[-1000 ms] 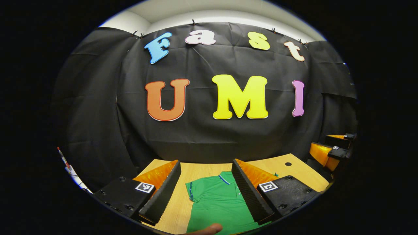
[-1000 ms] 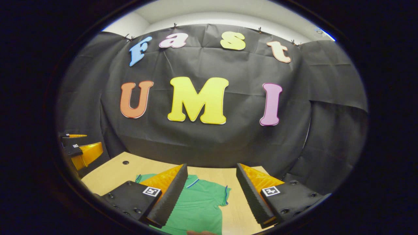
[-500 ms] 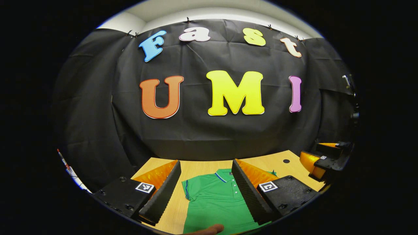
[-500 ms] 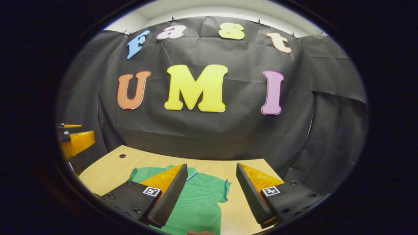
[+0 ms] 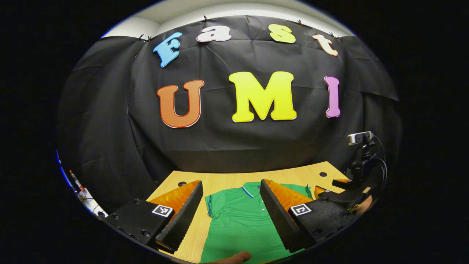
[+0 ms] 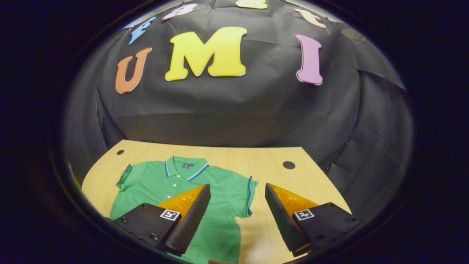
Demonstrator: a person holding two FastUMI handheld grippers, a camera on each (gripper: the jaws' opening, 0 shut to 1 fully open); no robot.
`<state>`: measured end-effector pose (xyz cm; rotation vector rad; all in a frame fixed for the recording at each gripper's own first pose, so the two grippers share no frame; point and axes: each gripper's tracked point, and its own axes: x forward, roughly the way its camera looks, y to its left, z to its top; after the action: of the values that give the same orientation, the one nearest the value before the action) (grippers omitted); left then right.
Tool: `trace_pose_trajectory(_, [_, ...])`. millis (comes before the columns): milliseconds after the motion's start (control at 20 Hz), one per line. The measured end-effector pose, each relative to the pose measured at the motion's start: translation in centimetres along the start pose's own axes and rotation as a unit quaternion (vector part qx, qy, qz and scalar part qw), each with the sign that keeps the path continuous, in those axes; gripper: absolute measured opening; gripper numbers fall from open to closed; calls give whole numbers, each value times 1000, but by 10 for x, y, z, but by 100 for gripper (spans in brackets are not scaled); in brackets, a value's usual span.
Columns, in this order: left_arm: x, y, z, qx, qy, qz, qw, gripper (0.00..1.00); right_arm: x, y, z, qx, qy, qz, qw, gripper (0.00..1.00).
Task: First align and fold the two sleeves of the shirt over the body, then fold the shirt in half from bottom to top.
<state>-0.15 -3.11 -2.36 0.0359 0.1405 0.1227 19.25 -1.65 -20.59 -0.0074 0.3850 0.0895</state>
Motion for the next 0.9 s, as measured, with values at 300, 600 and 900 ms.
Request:
trace_pose_trajectory(300, [-15,14,-22,9,35,46,998,100,85,-36,-60,7,87,-44,995,92])
trace_pose_trajectory(600, [-27,17,-46,-16,67,63,996,100,102,-33,-82,-4,121,-32,992,76])
trace_pose_trajectory(900, [-39,15,-59,-19,83,69,994,100,108,-28,-92,14,141,-18,990,41])
